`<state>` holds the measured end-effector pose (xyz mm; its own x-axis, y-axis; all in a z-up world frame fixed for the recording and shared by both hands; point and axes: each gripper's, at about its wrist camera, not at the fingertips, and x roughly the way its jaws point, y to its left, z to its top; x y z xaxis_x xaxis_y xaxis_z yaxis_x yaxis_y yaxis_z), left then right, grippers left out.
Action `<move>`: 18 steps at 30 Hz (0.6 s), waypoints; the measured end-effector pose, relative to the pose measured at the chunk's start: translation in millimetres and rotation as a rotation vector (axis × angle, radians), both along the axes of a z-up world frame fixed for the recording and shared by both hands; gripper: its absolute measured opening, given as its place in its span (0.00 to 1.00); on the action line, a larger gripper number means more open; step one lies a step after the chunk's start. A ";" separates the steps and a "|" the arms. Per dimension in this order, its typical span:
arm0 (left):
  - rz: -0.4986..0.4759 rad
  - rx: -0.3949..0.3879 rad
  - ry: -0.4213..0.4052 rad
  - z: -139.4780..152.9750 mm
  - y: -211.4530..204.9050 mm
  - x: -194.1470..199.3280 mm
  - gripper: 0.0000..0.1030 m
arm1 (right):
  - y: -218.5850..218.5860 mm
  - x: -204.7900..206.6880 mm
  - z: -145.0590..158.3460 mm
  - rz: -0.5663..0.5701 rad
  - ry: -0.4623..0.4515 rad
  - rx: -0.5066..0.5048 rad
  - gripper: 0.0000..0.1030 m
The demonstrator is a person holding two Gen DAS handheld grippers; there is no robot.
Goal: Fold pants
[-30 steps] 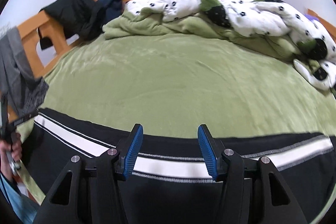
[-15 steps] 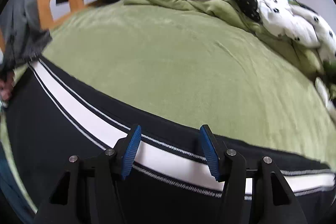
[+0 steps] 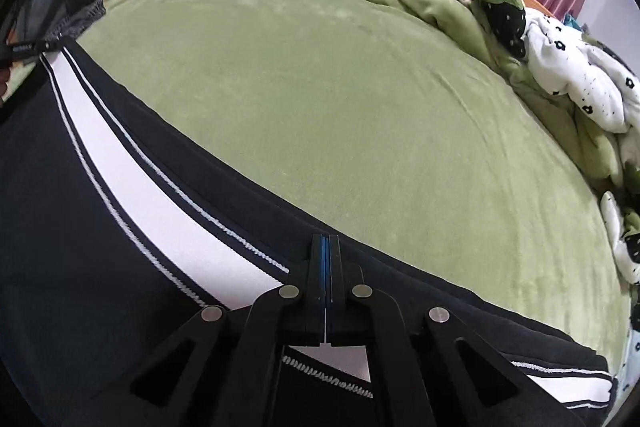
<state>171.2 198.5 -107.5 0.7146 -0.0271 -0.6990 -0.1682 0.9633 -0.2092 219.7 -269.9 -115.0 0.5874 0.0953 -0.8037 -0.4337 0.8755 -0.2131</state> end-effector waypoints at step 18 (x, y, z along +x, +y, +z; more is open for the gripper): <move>0.001 0.008 -0.013 1.6 0.3 -1.4 0.17 | 5.0 10.4 -5.2 0.048 0.043 0.052 0.04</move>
<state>169.8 198.8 -105.9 0.7235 -0.0210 -0.6900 -0.1664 0.9648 -0.2038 230.0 -264.9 -120.3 0.5460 0.1650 -0.8214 -0.4834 0.8628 -0.1480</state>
